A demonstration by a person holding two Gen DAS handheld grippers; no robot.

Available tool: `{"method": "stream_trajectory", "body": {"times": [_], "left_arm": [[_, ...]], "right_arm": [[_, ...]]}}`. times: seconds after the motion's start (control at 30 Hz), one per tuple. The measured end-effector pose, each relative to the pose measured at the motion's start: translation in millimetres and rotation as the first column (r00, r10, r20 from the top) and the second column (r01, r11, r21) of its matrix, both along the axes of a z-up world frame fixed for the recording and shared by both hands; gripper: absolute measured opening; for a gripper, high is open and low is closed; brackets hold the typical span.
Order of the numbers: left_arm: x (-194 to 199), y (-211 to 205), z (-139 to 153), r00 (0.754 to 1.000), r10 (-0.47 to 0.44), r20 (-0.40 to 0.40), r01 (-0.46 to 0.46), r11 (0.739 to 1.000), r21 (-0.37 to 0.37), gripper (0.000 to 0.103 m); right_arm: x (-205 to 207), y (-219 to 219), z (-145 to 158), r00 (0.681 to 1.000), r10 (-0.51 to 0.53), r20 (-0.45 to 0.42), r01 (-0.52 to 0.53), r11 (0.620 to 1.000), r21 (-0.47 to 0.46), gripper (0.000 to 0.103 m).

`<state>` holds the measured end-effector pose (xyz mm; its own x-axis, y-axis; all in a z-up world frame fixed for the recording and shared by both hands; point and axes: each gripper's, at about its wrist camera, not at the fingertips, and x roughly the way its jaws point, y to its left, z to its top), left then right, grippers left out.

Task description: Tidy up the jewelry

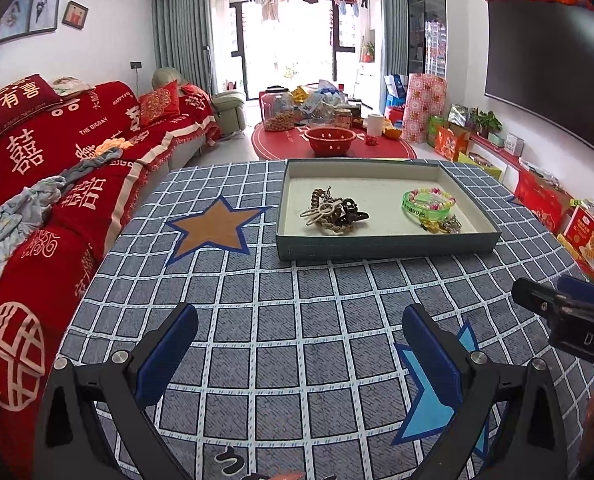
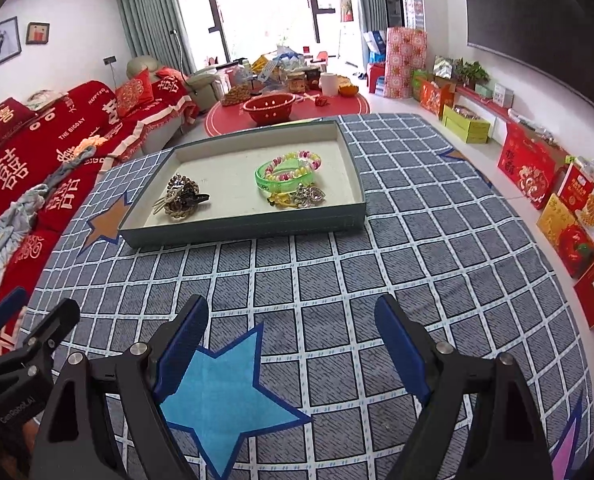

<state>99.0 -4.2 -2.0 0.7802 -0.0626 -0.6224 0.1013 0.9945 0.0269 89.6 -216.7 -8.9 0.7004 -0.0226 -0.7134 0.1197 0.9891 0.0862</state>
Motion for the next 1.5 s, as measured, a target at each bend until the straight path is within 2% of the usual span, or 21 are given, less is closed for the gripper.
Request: {"method": "stream_trajectory", "body": {"times": [0.4,1.5], "left_arm": [[-8,-2,-8,1.000,0.011,0.026,-0.012,1.000,0.021,0.103],[-3,-5,-3,1.000,0.012,0.003,-0.012,1.000,0.006,0.103]], "right_arm": [[-19,12,2,0.996,-0.006,0.086,0.012,0.998,-0.067,0.087],[-16,13,12,0.995,-0.002,0.099,0.009,0.998,-0.068,0.087]]}}
